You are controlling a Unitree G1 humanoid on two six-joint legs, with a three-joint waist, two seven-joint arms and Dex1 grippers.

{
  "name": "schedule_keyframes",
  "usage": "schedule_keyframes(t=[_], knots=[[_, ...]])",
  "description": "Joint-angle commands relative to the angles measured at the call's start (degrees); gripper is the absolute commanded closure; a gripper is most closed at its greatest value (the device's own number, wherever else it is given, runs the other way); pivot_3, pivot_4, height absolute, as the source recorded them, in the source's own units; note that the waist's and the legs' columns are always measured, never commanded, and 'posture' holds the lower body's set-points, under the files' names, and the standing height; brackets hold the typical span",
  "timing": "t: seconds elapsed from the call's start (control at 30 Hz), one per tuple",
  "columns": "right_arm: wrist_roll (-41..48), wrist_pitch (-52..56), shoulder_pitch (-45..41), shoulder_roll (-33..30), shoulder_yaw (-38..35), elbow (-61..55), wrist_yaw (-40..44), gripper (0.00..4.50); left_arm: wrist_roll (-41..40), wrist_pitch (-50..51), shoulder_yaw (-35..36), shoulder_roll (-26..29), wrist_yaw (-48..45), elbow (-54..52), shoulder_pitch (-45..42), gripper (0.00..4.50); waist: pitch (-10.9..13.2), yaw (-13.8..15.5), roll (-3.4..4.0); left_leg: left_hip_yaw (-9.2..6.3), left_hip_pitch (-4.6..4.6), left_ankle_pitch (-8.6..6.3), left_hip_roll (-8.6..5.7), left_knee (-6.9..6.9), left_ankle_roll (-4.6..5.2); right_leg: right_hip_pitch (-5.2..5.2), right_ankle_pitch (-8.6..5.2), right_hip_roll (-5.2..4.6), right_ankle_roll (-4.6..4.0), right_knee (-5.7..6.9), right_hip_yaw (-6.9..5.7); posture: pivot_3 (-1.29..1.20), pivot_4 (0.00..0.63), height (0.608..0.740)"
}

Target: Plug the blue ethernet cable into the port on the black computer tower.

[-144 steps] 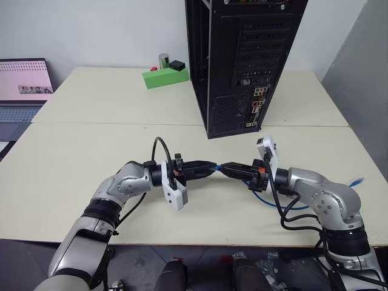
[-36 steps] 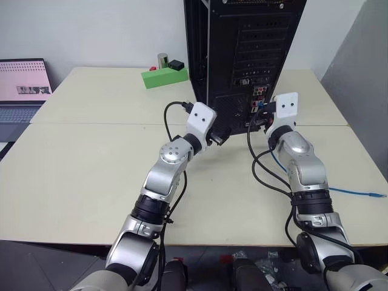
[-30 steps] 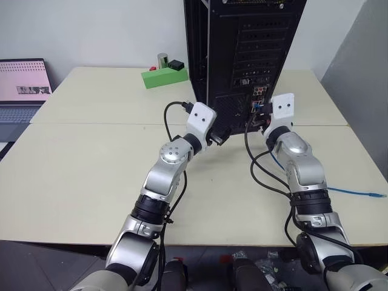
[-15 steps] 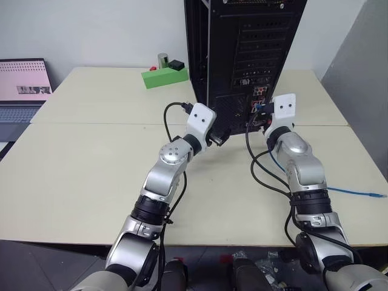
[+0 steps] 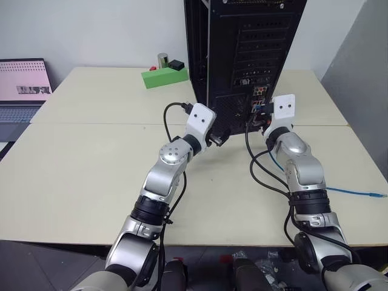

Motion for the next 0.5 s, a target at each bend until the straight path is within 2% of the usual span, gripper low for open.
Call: schedule_keyframes(t=[0.03,0.5], knots=[[-0.51,-1.78,-1.88,-0.35,-0.11,-2.49,-0.2,4.5,0.07,-0.7,0.52,-0.01,-0.29,-2.6,-0.57,0.16,0.0,0.0,0.0,0.0,0.0,0.0,0.0,0.0,0.0,0.0,0.0,0.0,0.0,0.0,0.0,0.0,0.15,0.74],[1.23,-0.38,-2.46,1.25,-2.18,-2.16,-1.48,4.5,0.1,-0.75,0.43,-0.07,-0.52,-2.59,-0.58,0.16,0.0,0.0,0.0,0.0,0.0,0.0,0.0,-0.01,0.0,0.0,0.0,0.0,0.0,0.0,0.0,0.0,0.15,0.74]])
